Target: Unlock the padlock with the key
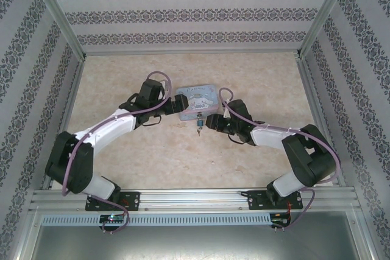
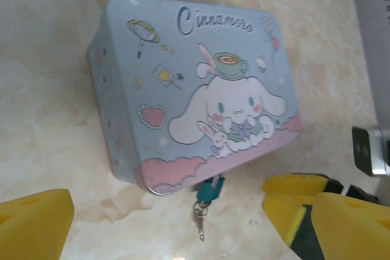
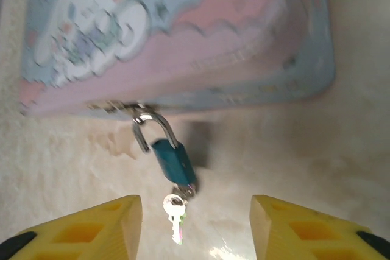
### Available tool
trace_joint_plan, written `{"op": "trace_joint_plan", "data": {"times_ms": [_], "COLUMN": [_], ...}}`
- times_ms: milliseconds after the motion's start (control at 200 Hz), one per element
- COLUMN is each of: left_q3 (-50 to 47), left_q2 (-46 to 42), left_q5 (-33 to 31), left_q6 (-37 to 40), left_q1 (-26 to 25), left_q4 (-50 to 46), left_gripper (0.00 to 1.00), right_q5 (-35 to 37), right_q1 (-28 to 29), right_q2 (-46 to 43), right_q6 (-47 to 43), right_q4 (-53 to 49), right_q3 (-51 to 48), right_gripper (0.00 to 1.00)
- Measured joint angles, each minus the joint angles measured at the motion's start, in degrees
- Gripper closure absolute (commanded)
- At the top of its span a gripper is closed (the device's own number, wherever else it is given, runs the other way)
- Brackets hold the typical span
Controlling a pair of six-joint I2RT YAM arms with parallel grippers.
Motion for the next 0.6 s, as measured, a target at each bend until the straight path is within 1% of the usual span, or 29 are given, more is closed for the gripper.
{"op": "trace_joint_plan", "data": {"times_ms": [205,355,600], "left_q3": [2.9,4.1,4.5], "left_q2": [4.4,5.7,6.3], "left_q5": [0.2,0.3,1.3], "left_q6": [2.9,4.1,4.3], "left_q1": [2.2,2.8,2.9], "left_q4": [-3.0,-4.0,-4.0], "left_gripper": [0.0,0.0,0.0], "right_q5": [0.0,0.0,-0.1], "right_q1": [1.8,2.9,2.9], "right_q2": [2.5,5.6,8.8], "right_q6": [-0.7,-0.7,-0.6], "right_q4": [2.7,4.4,7.0], "right_q3": [-0.5,-0.3,1.2], "right_gripper": [0.63,0.63,0.63]}}
